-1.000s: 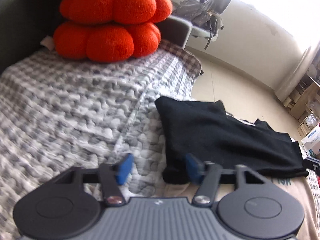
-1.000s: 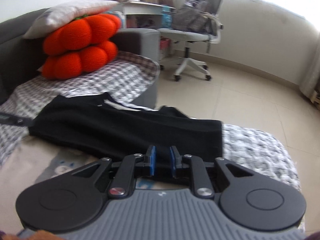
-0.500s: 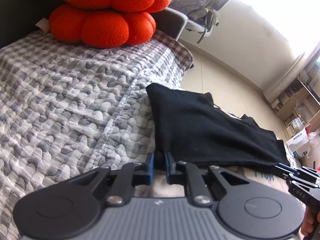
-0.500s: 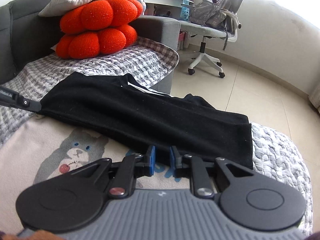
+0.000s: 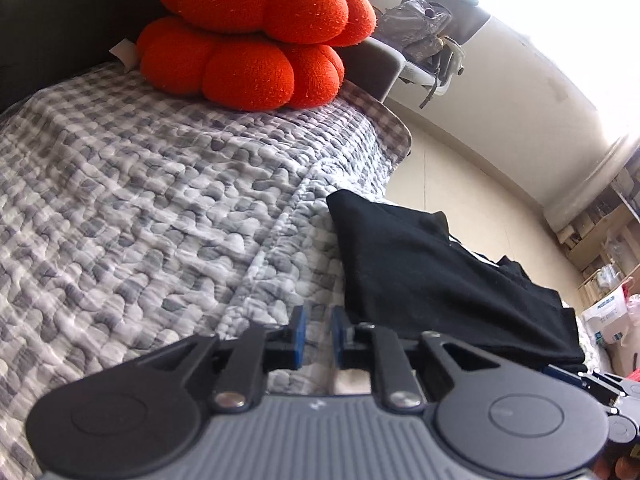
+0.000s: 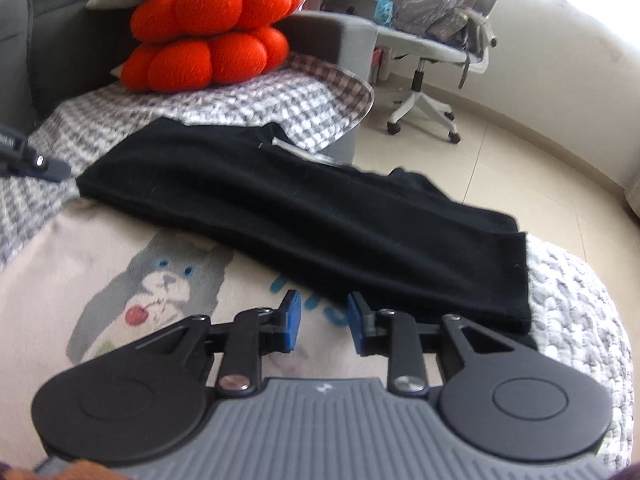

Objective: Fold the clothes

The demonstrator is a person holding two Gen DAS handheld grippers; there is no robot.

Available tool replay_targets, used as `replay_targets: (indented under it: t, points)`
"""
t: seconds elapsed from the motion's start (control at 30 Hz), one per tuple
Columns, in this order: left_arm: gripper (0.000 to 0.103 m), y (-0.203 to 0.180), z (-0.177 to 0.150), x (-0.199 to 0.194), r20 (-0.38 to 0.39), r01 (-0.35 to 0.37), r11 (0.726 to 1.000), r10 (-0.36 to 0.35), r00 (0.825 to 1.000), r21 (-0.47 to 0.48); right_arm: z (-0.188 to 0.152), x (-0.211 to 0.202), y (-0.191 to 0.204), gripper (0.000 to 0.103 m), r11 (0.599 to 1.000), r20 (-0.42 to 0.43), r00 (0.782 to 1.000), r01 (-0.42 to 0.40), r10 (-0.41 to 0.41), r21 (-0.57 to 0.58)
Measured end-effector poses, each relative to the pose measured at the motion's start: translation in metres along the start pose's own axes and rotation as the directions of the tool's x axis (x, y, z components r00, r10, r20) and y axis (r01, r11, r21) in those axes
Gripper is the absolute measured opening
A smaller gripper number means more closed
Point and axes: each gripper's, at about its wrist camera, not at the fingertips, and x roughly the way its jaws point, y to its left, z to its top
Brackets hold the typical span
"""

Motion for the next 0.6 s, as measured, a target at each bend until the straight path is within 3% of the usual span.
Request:
replay_targets:
  t: [0.13, 0.3, 0.6]
  points:
    - [0.014, -0.01, -0.005, 0.005, -0.019, -0.012, 0.999, 0.013, 1.0, 0.044, -0.004, 0.003, 0.006, 0.031, 1.0, -0.011, 1.0, 0.003, -0.004, -0.031]
    - [0.013, -0.017, -0.012, 0.016, -0.066, -0.079, 0.99, 0.087, 0.994, 0.115, -0.006, 0.003, 0.004, 0.033, 1.0, -0.014, 1.0, -0.002, 0.002, -0.023]
    - [0.013, -0.015, -0.012, 0.015, -0.081, -0.091, 0.99, 0.1, 0.992, 0.106, -0.009, 0.004, 0.004, 0.033, 0.999, -0.007, 1.0, -0.013, 0.013, -0.032]
